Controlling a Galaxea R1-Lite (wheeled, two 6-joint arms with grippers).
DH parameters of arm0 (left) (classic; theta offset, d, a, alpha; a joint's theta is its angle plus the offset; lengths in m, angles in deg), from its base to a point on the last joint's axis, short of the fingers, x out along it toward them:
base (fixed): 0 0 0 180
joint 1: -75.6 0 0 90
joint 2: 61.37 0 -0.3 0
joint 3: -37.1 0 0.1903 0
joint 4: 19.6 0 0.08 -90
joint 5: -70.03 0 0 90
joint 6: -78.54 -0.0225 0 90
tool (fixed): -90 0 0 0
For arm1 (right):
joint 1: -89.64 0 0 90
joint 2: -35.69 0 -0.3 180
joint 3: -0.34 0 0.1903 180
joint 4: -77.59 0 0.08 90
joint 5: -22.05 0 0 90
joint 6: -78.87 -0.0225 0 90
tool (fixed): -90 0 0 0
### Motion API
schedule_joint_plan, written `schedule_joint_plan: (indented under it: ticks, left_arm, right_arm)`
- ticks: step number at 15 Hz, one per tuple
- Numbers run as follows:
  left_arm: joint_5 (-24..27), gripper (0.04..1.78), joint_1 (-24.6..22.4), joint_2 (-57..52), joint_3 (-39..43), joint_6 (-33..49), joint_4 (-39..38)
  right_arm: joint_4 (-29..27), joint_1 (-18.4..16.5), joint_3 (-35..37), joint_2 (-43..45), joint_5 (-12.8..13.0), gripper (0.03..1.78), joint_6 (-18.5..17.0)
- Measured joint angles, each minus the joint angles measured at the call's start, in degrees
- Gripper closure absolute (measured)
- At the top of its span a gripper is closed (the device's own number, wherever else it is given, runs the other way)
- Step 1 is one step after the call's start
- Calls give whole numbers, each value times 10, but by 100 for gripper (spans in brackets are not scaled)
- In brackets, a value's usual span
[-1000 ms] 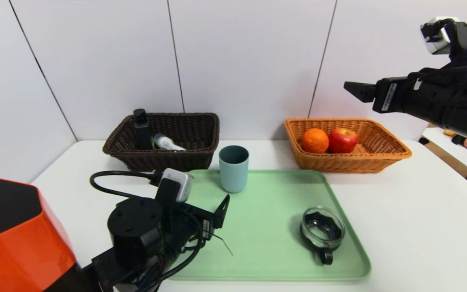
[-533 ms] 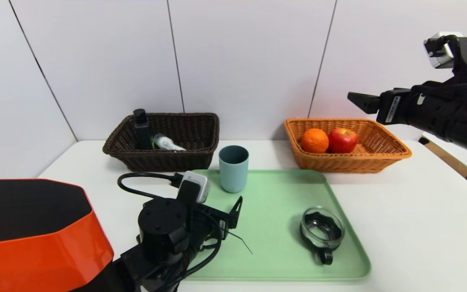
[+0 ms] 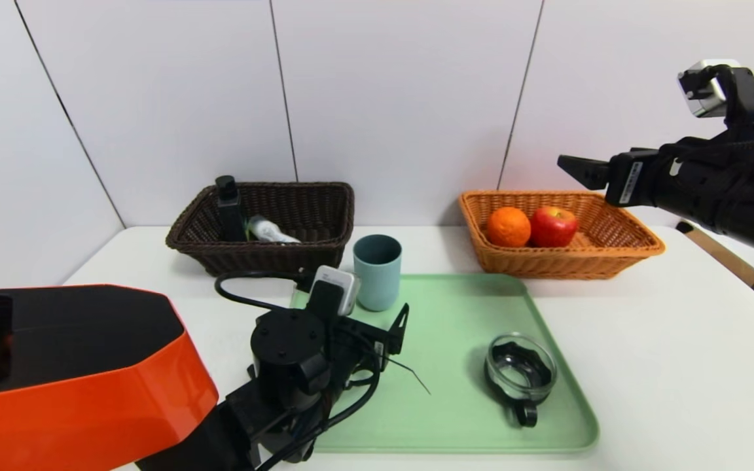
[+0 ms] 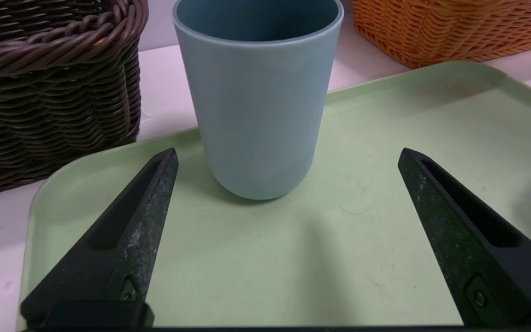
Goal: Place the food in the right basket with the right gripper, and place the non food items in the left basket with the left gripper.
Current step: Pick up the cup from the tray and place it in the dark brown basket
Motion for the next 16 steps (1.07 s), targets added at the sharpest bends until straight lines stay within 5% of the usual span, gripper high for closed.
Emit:
schedule_joint_plan:
  ticks: [16]
  left_arm:
    - [-3, 13, -34, 79, -130, -5, 0]
  right_arm:
    - [1, 0, 4, -21, -16, 12, -1]
